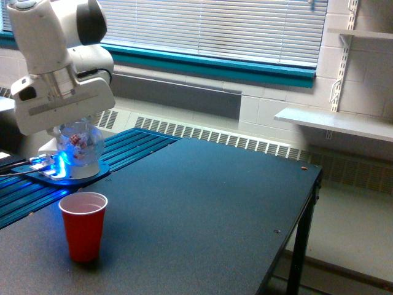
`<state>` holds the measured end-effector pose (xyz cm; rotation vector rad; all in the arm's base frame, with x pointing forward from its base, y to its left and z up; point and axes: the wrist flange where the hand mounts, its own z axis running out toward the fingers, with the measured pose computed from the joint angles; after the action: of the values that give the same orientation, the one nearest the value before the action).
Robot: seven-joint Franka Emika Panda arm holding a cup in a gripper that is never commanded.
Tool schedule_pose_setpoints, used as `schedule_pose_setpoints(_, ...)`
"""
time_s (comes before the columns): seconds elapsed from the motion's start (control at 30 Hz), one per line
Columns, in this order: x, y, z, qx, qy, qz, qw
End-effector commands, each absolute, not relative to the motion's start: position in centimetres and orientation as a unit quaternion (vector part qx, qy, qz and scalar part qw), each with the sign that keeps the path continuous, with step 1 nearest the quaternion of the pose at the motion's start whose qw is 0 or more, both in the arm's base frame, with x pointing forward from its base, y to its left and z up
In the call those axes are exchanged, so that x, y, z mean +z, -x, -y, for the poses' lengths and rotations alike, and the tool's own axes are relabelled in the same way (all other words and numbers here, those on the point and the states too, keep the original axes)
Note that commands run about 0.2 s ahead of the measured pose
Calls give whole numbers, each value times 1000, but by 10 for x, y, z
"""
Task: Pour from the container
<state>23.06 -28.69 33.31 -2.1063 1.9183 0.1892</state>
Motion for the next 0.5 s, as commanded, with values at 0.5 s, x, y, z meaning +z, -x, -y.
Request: schedule_pose_setpoints(0.5,326,-267,298,112,733,-663,109)
